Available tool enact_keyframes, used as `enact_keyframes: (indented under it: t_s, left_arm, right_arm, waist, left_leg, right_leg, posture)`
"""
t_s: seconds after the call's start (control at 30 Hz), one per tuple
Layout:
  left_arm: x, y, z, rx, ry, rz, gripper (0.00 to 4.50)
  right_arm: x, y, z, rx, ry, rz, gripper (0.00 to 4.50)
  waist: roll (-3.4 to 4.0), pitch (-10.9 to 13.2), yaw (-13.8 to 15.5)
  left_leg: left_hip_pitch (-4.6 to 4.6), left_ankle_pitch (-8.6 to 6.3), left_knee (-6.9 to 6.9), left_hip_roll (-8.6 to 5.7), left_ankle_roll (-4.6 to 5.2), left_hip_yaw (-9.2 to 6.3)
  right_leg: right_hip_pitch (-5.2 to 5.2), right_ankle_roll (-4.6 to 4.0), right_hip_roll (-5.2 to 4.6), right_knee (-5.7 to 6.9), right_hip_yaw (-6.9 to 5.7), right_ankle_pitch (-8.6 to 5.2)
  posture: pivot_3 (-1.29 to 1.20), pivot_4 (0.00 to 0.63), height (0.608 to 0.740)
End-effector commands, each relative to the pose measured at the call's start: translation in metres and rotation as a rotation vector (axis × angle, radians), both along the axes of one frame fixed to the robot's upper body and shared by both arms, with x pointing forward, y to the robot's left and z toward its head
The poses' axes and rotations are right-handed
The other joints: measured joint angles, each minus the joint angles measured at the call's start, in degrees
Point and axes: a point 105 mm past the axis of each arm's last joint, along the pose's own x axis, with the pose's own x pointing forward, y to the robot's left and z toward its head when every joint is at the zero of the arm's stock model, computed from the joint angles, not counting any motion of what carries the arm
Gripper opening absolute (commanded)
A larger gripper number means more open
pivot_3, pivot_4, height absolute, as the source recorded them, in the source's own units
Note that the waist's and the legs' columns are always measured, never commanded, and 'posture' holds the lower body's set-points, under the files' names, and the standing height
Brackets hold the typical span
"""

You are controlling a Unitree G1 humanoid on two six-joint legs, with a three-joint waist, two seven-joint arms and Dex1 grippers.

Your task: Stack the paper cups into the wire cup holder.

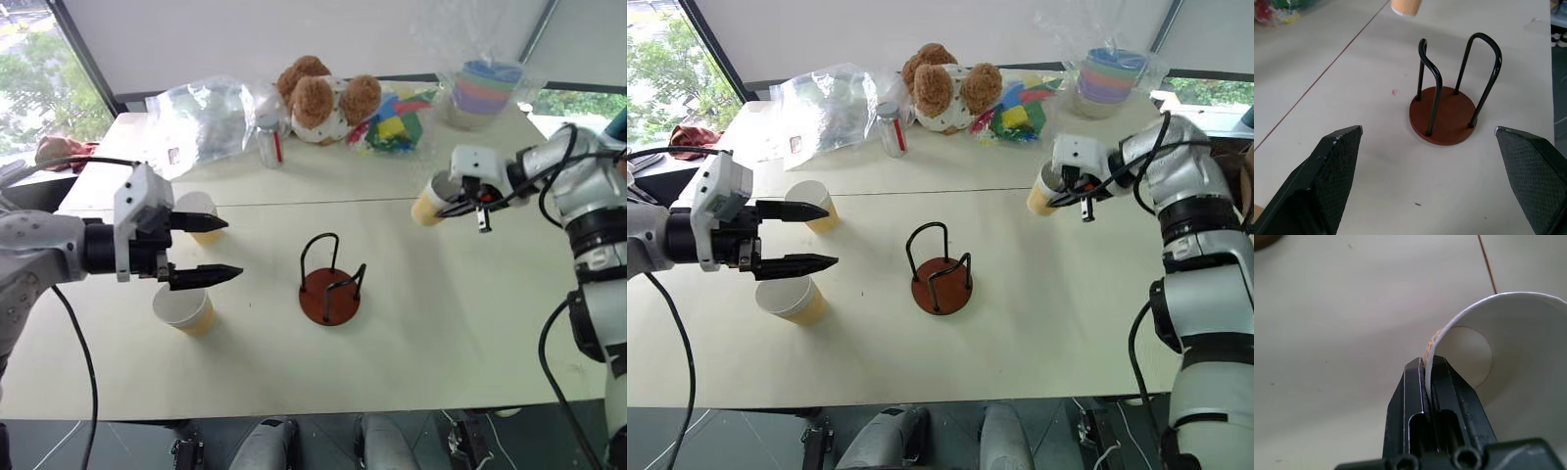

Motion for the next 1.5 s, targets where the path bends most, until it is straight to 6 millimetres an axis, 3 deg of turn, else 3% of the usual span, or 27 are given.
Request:
enact_keyframes:
  t_s: [0.03, 0.1, 0.2, 0.43, 0.7, 1.03, 1.13, 1.27, 1.4, 1.5]
  left_arm:
    - [-0.001, 0.0, 0.006, 0.047, -0.035, -0.028, 4.5]
    - [0.0, -0.001, 0.006, 0.052, -0.036, -0.035, 4.5]
    - [0.002, -0.003, 0.007, 0.047, -0.045, -0.041, 4.5]
    - [-0.001, -0.007, 0.005, 0.037, -0.05, -0.039, 4.5]
    - [-0.003, -0.007, 0.002, 0.027, -0.045, -0.019, 4.5]
    - [-0.004, -0.01, 0.003, 0.009, -0.047, -0.006, 4.5]
    - [-0.004, -0.011, 0.004, 0.007, -0.051, -0.007, 4.5]
    - [-0.003, -0.01, 0.006, 0.01, -0.054, -0.003, 4.5]
    - [-0.001, -0.007, 0.008, 0.021, -0.067, 0.006, 4.5]
    - [0.001, 0.006, 0.017, 0.055, -0.099, 0.055, 4.5]
  right_arm:
    - [-0.019, 0.055, 0.077, 0.095, -0.115, 0.231, 0.06]
    - [-0.037, 0.077, 0.09, 0.113, -0.095, 0.343, 0.06]
    - [-0.066, 0.104, 0.094, 0.128, -0.016, 0.502, 0.06]
    - [-0.104, 0.127, 0.06, 0.039, 0.161, 0.722, 0.06]
    - [-0.096, 0.133, 0.041, -0.005, 0.175, 0.761, 0.06]
    - [-0.095, 0.142, 0.035, 0.002, 0.185, 0.791, 0.06]
    - [-0.093, 0.141, 0.033, -0.01, 0.182, 0.789, 0.92]
    - [-0.092, 0.141, 0.038, 0.007, 0.17, 0.78, 2.92]
    - [-0.089, 0.14, 0.043, 0.039, 0.16, 0.76, 2.92]
    - [-0.085, 0.131, 0.061, 0.228, 0.199, 0.665, 2.92]
  waist:
    - [0.07, 0.04, -0.7]
    - [0.07, 0.04, -0.92]
    - [0.01, 0.01, -0.76]
    - [0.0, 0.02, -0.78]
    - [0.0, 0.02, -0.93]
    - [-0.01, 0.02, -0.71]
    - [-0.01, 0.01, -0.73]
    - [-0.01, 0.01, -0.76]
    - [-0.01, 0.01, -0.79]
    - [-0.03, 0.01, -0.74]
  left_leg:
    - [-0.04, 0.02, 0.0, 0.0, -0.03, 0.03]
    - [-0.06, 0.04, -0.03, 0.03, -0.06, 0.01]
    - [-0.06, 0.02, -0.05, 0.08, -0.04, -0.08]
    - [-0.17, 0.0, 0.07, 0.02, 0.01, 0.03]
    - [-0.19, 0.0, 0.06, 0.06, 0.01, 0.24]
    - [-0.21, 0.01, 0.07, 0.11, 0.01, 0.36]
    - [-0.21, 0.01, 0.08, 0.14, 0.01, 0.41]
    - [-0.21, 0.01, 0.09, 0.18, 0.01, 0.46]
    - [-0.21, 0.01, 0.09, 0.2, 0.01, 0.48]
    - [-0.21, 0.01, 0.09, 0.24, 0.01, 0.49]
  right_leg:
    - [-0.07, 0.0, 0.0, 0.03, 0.06, 0.0]
    - [-0.15, 0.0, 0.02, 0.12, 0.18, 0.0]
    - [-0.16, 0.0, 0.02, 0.13, 0.19, 0.0]
    - [-0.28, 0.01, 0.05, 0.2, 0.32, 0.0]
    - [-0.44, 0.01, 0.08, 0.29, 0.49, 0.0]
    - [-0.52, 0.01, 0.18, 0.31, 0.66, 0.0]
    - [-0.53, 0.01, 0.21, 0.31, 0.71, 0.0]
    - [-0.55, 0.01, 0.26, 0.31, 0.76, 0.0]
    - [-0.57, 0.01, 0.27, 0.31, 0.78, 0.0]
    - [-0.57, 0.01, 0.31, 0.31, 0.78, 0.0]
  posture:
    - [0.0, 0.15, 0.74]
    - [0.0, 0.15, 0.74]
    - [0.0, 0.15, 0.74]
    - [0.0, 0.15, 0.74]
    - [0.0, 0.15, 0.74]
    - [0.0, 0.15, 0.74]
    - [0.0, 0.15, 0.74]
    - [0.0, 0.15, 0.74]
    - [0.0, 0.15, 0.74]
    - [0.0, 0.15, 0.74]
